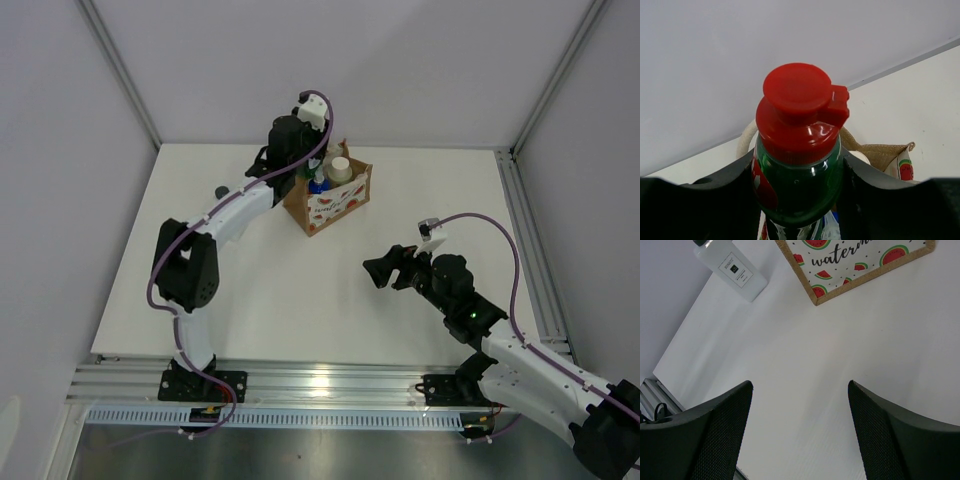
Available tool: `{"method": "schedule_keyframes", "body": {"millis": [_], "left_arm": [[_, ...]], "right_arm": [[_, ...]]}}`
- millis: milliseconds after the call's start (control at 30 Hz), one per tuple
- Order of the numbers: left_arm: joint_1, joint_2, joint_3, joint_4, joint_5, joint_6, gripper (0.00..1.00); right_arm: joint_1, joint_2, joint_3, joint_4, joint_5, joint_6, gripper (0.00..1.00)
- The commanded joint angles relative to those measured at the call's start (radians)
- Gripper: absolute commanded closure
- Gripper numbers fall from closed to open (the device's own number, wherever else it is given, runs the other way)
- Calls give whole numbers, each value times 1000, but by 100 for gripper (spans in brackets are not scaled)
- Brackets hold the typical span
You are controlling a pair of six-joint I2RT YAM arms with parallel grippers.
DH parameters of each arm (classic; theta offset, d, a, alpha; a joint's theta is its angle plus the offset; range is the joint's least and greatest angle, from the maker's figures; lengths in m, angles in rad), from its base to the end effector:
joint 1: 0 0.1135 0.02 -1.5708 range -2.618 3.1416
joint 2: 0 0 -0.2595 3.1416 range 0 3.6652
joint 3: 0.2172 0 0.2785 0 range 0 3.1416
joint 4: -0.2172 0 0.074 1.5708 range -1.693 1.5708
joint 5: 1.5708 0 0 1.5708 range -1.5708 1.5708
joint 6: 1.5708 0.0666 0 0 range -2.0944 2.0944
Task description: Place the personal care products into the canvas bag
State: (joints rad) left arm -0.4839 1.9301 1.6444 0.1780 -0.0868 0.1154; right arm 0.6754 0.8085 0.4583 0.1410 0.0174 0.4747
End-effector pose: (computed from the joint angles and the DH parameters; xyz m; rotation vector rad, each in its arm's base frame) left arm 0.4706 -0.2408 0.3223 0.4336 1.6253 -0.2047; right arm 0.1992 0.1581 0.2351 -0.1727 1.8455 0.8030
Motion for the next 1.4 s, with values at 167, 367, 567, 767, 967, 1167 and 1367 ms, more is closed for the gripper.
{"method": "schedule_keyframes", "body": {"millis": [167,367,567,767,967,1167,1367], "left_arm": [[5,13,43,192,2,36,99],[8,-2,-61,261,-34,46,99],[14,13,4,242,-25,37,99],[13,47,63,238,9,6,99],[13,38,68,253,31,18,99],[13,61,45,264,21,29,100],[13,87,45,294,19,40,100]], "right_arm": [[6,4,23,42,-5,4,20],[7,1,23,39,-5,2,20],[7,-2,23,37,-5,2,20],[7,9,22,42,-5,-1,20],[10,34,28,54,-42,2,20],[13,34,29,51,-37,1,20],[15,24,26,48,-31,-1,20]]}}
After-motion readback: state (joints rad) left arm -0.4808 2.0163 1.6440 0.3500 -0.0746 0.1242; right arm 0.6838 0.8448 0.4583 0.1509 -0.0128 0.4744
